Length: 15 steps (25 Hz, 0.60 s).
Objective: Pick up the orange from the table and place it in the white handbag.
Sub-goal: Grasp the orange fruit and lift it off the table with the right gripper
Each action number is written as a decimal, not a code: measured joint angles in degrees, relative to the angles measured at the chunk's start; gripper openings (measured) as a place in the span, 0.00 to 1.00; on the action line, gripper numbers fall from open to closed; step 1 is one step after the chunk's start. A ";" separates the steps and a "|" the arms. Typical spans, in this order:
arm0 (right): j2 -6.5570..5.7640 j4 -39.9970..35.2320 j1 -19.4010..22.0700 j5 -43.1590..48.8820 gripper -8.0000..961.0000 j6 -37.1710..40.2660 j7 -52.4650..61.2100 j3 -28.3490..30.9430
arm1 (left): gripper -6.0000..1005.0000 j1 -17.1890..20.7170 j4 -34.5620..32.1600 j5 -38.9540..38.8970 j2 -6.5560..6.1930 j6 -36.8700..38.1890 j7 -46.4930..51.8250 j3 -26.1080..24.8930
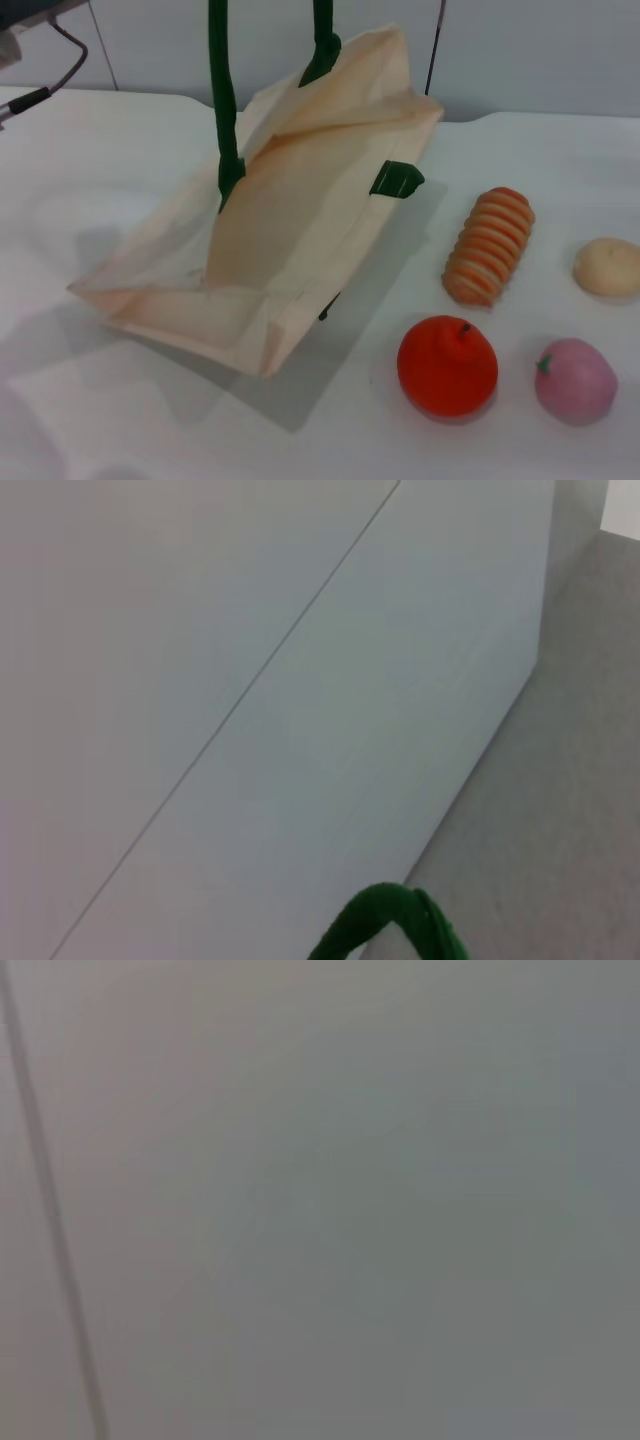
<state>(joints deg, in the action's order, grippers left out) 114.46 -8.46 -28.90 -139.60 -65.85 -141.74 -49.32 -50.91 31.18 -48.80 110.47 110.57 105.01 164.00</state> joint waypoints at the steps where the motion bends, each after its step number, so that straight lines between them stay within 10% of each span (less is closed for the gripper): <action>1: -0.29 -0.90 0.50 2.04 0.68 -0.07 1.56 0.01 | 0.12 0.13 0.04 -0.22 -0.01 0.00 0.00 0.00; 15: -4.76 -15.80 3.95 40.41 0.69 -11.79 23.50 0.65 | 0.11 2.07 0.81 -2.07 -0.82 -0.37 0.15 0.00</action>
<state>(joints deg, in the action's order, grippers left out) 109.70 -24.26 -24.95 -99.19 -77.63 -118.24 -48.67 -48.84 31.99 -50.87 109.65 110.19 105.16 164.00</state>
